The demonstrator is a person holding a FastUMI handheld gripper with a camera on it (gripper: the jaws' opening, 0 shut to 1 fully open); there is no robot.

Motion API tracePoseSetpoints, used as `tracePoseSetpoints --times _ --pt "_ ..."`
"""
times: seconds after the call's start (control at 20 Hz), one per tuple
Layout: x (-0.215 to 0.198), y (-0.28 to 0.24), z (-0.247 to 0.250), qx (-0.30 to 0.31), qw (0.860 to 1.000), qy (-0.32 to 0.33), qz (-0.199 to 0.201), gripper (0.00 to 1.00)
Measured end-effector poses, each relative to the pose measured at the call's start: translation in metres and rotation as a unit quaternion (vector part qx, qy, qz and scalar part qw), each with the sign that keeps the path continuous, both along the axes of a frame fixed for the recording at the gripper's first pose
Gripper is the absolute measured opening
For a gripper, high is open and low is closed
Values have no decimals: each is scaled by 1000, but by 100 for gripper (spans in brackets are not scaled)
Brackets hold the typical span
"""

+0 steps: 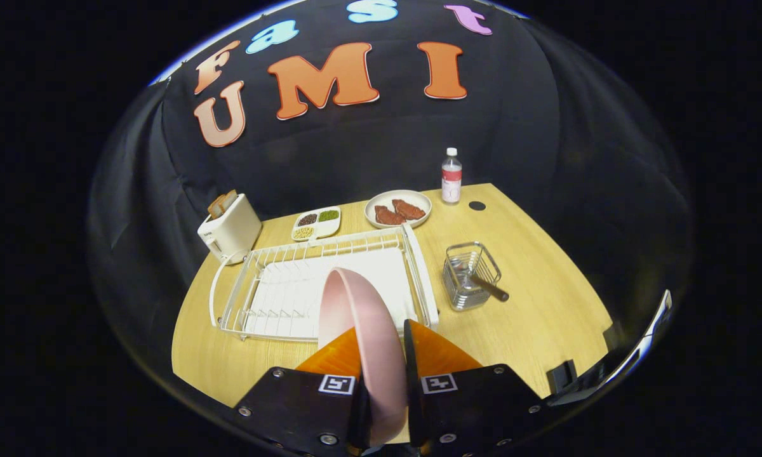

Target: Take the plate from the dish rack, then take the spoon from the basket and place it into the plate.

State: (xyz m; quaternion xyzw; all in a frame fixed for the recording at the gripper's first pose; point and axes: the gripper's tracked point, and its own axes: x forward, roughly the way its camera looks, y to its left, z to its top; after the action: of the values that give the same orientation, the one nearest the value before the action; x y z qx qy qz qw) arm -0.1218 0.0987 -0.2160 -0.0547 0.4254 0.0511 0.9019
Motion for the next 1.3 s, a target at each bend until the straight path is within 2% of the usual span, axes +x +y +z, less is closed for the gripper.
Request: tracePoseSetpoints --times 0.35,0.6,1.1,1.3 --pt "-48 17 -50 55 997 54 -20 24" --pt "-76 29 -90 94 989 103 -39 24" --pt "-86 38 -131 176 970 145 -89 24" --pt "-94 31 -142 166 967 169 -94 28"
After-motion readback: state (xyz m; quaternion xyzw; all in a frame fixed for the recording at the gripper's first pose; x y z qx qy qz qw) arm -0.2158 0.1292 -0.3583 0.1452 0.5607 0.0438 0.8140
